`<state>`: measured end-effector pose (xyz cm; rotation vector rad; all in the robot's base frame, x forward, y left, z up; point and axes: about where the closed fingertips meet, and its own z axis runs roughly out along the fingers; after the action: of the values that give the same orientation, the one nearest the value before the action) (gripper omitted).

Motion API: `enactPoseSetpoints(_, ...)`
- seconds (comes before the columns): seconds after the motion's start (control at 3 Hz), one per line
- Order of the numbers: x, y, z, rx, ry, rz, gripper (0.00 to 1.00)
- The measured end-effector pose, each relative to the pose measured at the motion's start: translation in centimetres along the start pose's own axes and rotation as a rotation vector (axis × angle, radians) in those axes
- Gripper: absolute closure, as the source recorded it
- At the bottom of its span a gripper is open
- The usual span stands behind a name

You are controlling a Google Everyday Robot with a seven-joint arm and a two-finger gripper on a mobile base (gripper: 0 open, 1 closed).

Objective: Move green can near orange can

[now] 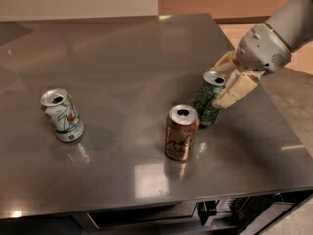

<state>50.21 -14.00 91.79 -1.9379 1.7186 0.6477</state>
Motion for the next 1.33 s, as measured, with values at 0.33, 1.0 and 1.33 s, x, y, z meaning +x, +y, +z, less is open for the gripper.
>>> enactPoseSetpoints(0.33,0.8,1.5,1.1,-0.034,0.010,-0.032,1.00)
enactPoseSetpoints(1.0,1.3,3.2,2.3,-0.086,0.031,-0.096,0.61)
enactPoseSetpoints(1.33,1.1,2.5,2.5,-0.064,0.027,-0.097,0.38)
